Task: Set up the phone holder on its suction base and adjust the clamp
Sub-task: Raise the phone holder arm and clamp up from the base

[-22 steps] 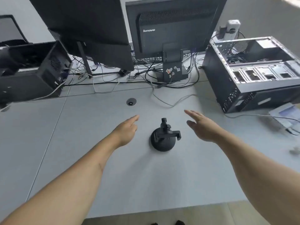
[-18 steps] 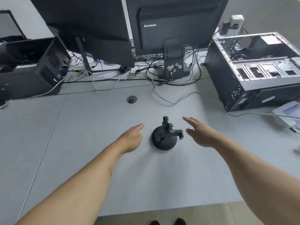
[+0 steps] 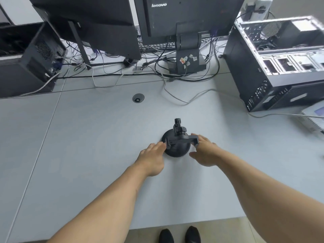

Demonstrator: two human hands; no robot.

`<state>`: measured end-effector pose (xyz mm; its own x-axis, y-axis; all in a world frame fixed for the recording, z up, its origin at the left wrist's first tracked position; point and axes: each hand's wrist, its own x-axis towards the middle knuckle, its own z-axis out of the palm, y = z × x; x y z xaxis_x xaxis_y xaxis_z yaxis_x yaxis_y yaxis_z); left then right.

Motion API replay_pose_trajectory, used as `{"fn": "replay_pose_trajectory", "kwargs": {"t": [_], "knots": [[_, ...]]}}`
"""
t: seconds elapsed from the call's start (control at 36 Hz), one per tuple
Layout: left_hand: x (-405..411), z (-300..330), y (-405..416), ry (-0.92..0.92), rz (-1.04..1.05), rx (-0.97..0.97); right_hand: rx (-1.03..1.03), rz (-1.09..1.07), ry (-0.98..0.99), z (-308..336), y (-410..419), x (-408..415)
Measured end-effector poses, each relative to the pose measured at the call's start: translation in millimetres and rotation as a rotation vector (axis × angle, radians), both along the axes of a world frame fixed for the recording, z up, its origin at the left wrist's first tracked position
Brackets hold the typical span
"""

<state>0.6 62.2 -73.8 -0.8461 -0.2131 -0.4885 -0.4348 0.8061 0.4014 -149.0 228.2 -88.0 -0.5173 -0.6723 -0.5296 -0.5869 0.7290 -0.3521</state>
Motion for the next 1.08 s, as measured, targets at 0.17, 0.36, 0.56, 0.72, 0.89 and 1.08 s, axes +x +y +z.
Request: {"fn": "replay_pose_trajectory", "kwargs": {"t": [0.17, 0.36, 0.56, 0.72, 0.89, 1.08], "knots": [[-2.1, -6.4, 4.1, -0.058, 0.017, -0.049, 0.012, 0.025, -0.017, -9.5, 0.0, 13.8], [-4.9, -9.2, 7.1, -0.092, 0.058, -0.035, 0.005, -0.012, -0.035, -15.0, 3.4, 17.4], [-7.0, -4.7, 10.2, -0.097, 0.080, -0.004, -0.018, -0.037, -0.030, -17.0, 4.4, 21.2], [-8.8, 4.8, 11.5, -0.081, 0.100, 0.047, -0.027, -0.086, -0.014, -20.5, 6.9, 30.7], [-12.7, 5.5, 10.7, -0.072, 0.125, 0.074, -0.066, -0.191, -0.005, -22.9, 8.1, 47.7], [-21.0, 3.2, 10.6, -0.062, 0.179, 0.071, -0.091, -0.280, 0.015, -25.2, 7.3, 72.7]]}}
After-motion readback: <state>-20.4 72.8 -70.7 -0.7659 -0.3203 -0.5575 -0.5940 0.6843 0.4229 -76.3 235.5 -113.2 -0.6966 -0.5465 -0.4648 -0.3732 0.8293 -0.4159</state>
